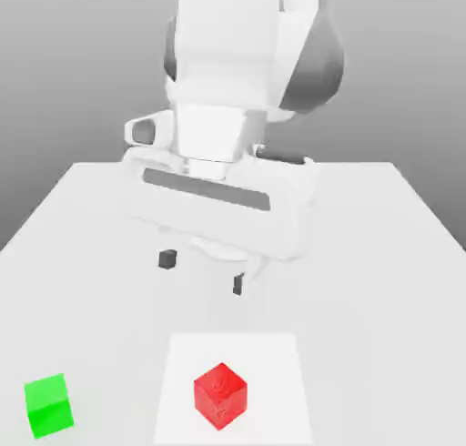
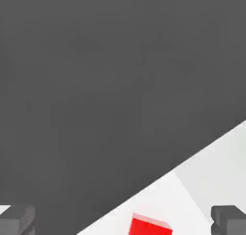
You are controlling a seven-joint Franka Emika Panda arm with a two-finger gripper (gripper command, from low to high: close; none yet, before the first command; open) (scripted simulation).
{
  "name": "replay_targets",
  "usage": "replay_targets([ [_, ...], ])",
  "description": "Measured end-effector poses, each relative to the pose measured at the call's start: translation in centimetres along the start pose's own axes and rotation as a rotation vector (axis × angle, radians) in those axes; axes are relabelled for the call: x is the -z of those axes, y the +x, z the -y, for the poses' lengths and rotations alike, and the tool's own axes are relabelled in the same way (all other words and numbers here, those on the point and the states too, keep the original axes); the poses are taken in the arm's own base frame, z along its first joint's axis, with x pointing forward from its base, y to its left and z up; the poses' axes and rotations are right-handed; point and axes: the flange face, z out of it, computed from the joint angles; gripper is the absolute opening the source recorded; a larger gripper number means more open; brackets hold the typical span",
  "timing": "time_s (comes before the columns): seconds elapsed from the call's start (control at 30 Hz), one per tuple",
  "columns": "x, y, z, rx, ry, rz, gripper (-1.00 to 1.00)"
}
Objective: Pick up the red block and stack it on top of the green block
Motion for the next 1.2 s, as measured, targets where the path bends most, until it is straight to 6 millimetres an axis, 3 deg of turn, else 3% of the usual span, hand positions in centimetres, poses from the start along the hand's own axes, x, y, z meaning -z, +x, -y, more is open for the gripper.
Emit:
replay_targets([
  [0.17, -8.4, -1.5, -3.4, -0.146, -0.131, 0.075, 0.00],
  [0.33, -14.5, -2.3, -4.7, -0.174, -0.154, 0.089, 0.00],
  [0.37, -15.5, -2.4, -4.9, -0.174, -0.155, 0.088, -1.00],
  [0.6, -15.7, -2.4, -4.9, -0.174, -0.153, 0.089, -1.00],
  [0.8, -10.1, -1.3, -4.1, -0.211, -0.156, 0.085, -1.00],
  [1.2, -9.1, 12.5, -4.2, -1.078, -0.192, 0.009, -1.00],
])
